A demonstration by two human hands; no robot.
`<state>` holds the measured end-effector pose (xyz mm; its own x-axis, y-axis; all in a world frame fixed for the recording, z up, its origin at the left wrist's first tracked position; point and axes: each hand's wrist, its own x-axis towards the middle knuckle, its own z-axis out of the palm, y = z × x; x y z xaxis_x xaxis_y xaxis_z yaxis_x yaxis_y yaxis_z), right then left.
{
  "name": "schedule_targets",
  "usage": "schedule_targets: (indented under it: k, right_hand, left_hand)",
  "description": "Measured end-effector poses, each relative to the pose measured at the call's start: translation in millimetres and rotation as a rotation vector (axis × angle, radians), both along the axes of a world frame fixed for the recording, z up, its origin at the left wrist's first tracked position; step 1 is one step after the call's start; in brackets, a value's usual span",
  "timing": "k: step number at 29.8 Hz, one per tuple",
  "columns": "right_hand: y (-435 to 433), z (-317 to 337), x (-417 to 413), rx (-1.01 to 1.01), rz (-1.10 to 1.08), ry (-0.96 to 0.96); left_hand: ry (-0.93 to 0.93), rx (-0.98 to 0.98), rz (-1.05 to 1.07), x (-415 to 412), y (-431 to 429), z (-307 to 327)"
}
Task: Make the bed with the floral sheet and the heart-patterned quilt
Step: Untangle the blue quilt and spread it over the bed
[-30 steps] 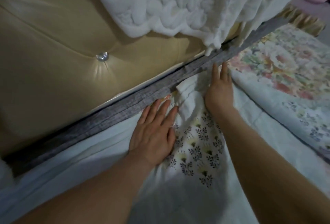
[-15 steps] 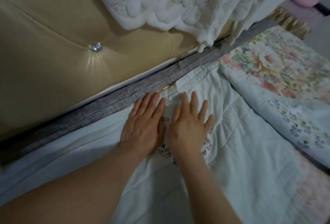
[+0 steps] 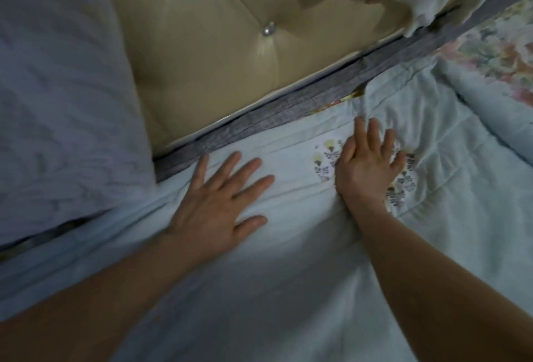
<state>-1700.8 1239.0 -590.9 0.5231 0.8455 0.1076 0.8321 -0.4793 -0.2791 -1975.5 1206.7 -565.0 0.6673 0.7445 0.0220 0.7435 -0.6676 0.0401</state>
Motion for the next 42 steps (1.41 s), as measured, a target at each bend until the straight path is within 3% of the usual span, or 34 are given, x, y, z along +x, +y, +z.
schedule_targets:
  k: [5, 10, 14, 24, 28, 35, 37, 39, 42]
  right_hand:
    - [7, 0, -6, 0.013, -0.007, -0.014]
    - [-57, 26, -83, 0.276, 0.114, -0.050]
    - [-117, -1, -185, 0.119, 0.077, -0.073]
    - [-115, -11, -181, 0.017, 0.051, -0.060]
    - [-114, -10, -165, -0.019, 0.034, -0.075]
    - [-115, 23, -196, -0.264, 0.000, 0.084]
    - [-130, 37, -227, -0.126, 0.073, 0.084]
    - [-163, 56, -302, 0.065, 0.336, 0.079]
    - [-210, 59, -386, 0.091, 0.560, 0.165]
  left_hand:
    - [-0.101, 0.021, 0.000, -7, 16, -25]
    - [-0.171, 0.008, 0.022, -9, 7, -26]
    - [-0.148, 0.019, 0.006, -12, 12, -22]
    - [0.012, -0.059, 0.045, -13, -30, 12]
    - [-0.129, -0.103, 0.002, -62, -107, 27]
    - [-0.244, -0.073, 0.375, -249, -161, 51]
    - [-0.250, -0.092, 0.528, -287, -165, 48]
    - [-0.208, -0.141, 0.686, -333, -174, 59]
    - [-0.194, -0.289, 0.768, -352, -164, 56]
